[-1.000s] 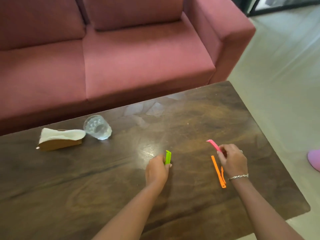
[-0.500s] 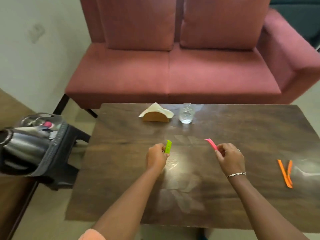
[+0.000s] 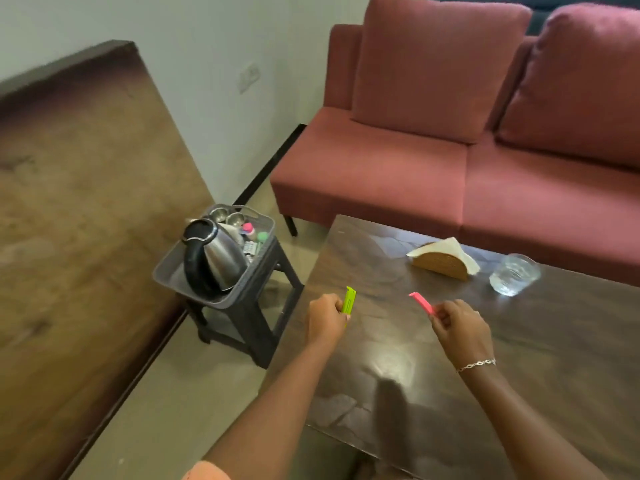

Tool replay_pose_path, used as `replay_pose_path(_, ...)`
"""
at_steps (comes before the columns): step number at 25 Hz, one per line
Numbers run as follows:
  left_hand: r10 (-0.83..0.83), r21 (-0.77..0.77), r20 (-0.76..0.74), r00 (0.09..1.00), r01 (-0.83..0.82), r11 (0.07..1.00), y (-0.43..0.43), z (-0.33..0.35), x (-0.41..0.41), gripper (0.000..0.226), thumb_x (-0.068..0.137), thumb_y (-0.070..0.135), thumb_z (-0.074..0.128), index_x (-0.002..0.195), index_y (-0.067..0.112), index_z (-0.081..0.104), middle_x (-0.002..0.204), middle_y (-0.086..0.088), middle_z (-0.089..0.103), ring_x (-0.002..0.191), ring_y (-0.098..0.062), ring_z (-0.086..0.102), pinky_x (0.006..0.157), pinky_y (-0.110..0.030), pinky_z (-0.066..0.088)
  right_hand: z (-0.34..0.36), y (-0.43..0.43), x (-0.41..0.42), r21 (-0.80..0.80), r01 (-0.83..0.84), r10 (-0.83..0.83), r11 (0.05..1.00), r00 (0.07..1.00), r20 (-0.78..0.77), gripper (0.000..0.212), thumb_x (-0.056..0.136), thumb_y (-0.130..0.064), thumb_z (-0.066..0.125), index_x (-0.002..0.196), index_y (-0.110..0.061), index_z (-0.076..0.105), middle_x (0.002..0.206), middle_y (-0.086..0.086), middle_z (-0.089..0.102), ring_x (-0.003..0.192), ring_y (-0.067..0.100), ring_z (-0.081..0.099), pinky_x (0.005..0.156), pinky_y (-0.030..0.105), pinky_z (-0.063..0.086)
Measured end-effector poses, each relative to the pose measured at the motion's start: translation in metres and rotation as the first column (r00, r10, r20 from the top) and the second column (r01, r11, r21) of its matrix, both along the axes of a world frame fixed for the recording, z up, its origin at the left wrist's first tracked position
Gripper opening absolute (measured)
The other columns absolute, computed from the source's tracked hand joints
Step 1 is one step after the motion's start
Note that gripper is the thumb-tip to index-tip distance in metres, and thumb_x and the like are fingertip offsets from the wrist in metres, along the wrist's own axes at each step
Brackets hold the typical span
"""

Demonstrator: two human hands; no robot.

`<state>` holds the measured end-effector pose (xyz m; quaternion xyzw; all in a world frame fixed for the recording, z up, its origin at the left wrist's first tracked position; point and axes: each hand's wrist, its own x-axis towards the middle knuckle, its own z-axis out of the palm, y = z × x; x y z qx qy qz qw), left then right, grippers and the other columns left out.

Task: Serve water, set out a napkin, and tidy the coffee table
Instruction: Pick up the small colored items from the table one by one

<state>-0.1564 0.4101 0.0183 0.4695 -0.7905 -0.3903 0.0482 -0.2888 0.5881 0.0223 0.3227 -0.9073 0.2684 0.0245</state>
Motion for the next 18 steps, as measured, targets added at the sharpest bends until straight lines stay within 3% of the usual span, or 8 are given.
replay_pose_path(3,0.046,0.005,0.012,0.999,-0.046,0.999,-0.031,-0.005,0.022,0.010,0.075,0.014,0.072,0.076,0.011,0.062,0.091,-0.020,0.070,0.089,-0.034,0.065,0.074,-0.036,0.052,-0.008,-0.042,0.015,0.021,-0.051,0.051,0.998,0.998,0.041,0.010,0.073,-0.006,0.072,0.067,-0.008,0.064,0.068,0.009,0.061,0.059,0.033,0.058,0.054,0.030,0.038)
replay_pose_path(8,0.095,-0.003,0.035,0.995,-0.095,0.995,-0.092,-0.011,0.044,0.031,0.075,0.015,0.071,0.058,0.018,0.045,0.088,-0.019,0.070,0.087,-0.034,0.064,0.072,-0.036,0.049,-0.025,-0.110,0.033,0.041,-0.106,0.101,0.994,0.990,0.099,0.010,0.071,-0.005,0.074,0.067,-0.009,0.065,0.068,0.009,0.061,0.060,0.033,0.058,0.054,0.027,0.034)
replay_pose_path(11,0.140,-0.005,-0.039,0.989,-0.141,0.990,-0.126,-0.004,0.058,0.014,0.075,0.013,0.071,0.068,0.012,0.059,0.078,-0.015,0.069,0.083,-0.034,0.063,0.072,-0.037,0.050,-0.025,-0.145,0.042,0.061,-0.129,0.120,0.990,0.984,0.134,0.008,0.073,-0.007,0.073,0.069,-0.009,0.066,0.066,0.005,0.058,0.061,0.033,0.058,0.052,0.025,0.031)
replay_pose_path(14,0.229,-0.011,-0.184,0.956,-0.235,0.972,-0.162,0.012,0.078,0.009,0.075,0.009,0.071,0.077,0.005,0.064,0.057,0.004,0.052,0.064,-0.025,0.055,0.068,-0.034,0.051,-0.016,-0.185,0.050,0.066,-0.194,0.184,0.979,0.974,0.132,0.008,0.074,-0.009,0.073,0.069,-0.009,0.067,0.064,0.001,0.054,0.059,0.030,0.057,0.048,0.024,0.030)
replay_pose_path(18,0.333,-0.044,-0.288,0.898,-0.360,0.932,-0.208,0.031,0.109,0.008,0.078,0.009,0.070,0.080,0.005,0.063,0.062,0.004,0.053,0.064,-0.015,0.052,0.067,-0.032,0.048,-0.001,-0.238,0.063,0.049,-0.234,0.225,0.971,0.964,0.142,0.003,0.075,-0.009,0.071,0.075,-0.008,0.068,0.071,0.008,0.063,0.062,0.028,0.059,0.053,0.030,0.042)
